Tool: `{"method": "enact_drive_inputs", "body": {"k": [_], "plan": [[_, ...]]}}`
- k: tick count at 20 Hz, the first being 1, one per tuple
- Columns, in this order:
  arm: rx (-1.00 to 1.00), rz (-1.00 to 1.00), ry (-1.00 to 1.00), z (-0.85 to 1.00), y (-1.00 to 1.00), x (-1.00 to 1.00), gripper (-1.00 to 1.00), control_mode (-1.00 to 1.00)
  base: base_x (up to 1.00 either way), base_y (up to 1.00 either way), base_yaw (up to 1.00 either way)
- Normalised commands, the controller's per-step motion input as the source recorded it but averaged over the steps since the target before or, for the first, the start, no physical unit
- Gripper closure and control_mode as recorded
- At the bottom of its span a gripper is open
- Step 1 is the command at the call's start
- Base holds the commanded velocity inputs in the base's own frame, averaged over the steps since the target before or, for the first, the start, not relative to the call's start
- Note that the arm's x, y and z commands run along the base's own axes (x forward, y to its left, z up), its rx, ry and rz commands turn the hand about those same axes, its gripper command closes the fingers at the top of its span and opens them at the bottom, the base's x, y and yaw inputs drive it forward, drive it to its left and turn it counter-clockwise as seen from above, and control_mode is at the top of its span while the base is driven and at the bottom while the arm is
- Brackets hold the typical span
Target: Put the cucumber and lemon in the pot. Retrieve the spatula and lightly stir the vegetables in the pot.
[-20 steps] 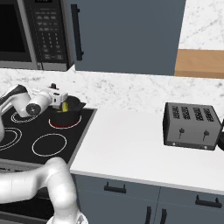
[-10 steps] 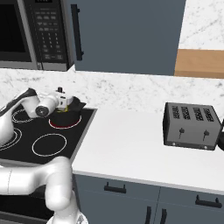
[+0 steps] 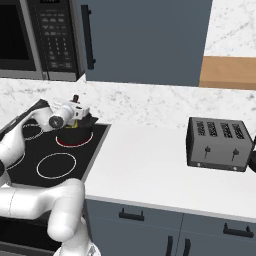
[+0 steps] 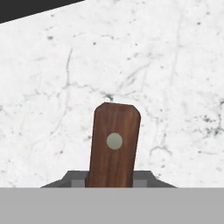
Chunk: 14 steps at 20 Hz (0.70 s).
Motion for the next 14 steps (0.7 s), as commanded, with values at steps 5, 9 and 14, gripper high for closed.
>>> {"method": "enact_drive_inputs", "body": {"k": [5,9,14], "plan": [[0.0,0.0,-0.11,-0.03,0.2,0.0,1.0,-1.0,0.0,0.0,0.0],[0.0,-0.01,-0.02,-0.28,0.19,0.0,1.0,-1.0,0.0,0.0,0.0],[0.01,-0.05,0.14,-0.28,0.07,0.0,1.0,-1.0,0.0,0.0,0.0]]}}
